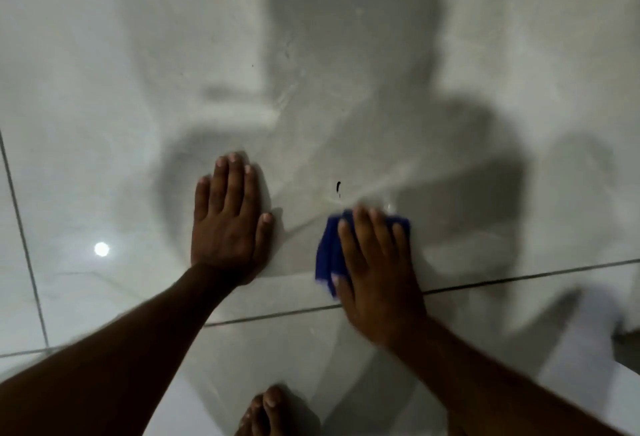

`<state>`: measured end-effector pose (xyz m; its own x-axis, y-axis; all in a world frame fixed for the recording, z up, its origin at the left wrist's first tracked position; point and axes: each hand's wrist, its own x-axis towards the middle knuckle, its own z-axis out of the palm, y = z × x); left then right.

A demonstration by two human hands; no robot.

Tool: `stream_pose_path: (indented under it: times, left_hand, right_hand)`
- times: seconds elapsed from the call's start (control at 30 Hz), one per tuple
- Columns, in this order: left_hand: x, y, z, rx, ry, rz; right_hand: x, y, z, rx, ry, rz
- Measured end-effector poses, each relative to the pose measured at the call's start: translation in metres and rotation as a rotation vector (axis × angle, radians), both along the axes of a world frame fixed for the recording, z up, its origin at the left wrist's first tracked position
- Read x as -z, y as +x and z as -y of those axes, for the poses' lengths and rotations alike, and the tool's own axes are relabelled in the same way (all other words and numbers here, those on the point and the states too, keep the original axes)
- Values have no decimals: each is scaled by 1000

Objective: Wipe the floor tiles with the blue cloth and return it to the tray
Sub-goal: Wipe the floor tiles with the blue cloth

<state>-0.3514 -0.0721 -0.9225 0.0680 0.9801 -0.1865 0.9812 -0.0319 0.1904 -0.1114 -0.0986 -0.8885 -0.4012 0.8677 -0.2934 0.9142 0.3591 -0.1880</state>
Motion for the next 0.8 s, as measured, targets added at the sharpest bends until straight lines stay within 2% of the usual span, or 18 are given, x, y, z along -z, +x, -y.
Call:
stream_pose_path:
  times: [0.07, 0.13, 0.2, 0.27, 0.37, 0.4, 0.47, 0.57, 0.63, 0.7, 0.73, 0.8]
  left_hand:
    - [-1, 0, -5, -4, 18, 8]
    - [1, 1, -10, -6, 53, -5]
    - [3, 1, -8, -16, 50, -6]
    - [5, -1, -2, 0, 41, -2]
    - [3, 0, -1, 2, 24, 1]
    - [2, 0, -2, -1, 18, 11]
    - [1, -1, -8, -3, 40, 0]
    - [3, -2, -8, 4, 53, -7]
    - [3, 0, -4, 12, 46, -2]
    - [1, 0, -2, 10, 39, 5]
    - [0, -1, -3, 11, 33, 6]
    - [-1, -1, -5, 5, 39, 1]
  right_hand:
    - [10, 6, -15, -111, 21, -31]
    - [20, -25, -91, 14, 148, -57]
    - [15, -53, -145, 163, 155, 12]
    - [20, -53, -117, 148, 147, -37]
    - [2, -14, -6, -53, 34, -1]
    - [1, -4, 2, -101, 25, 9]
    - [13, -20, -39, -97, 88, -42]
    - [15, -78, -126, 85, 139, -39]
    - [18, -77, -112, 95, 99, -42]
    - [16, -37, -50, -140, 67, -48]
    - [9, -9, -28, -357, 50, -49]
    - [16, 42, -43, -789, 115, -79]
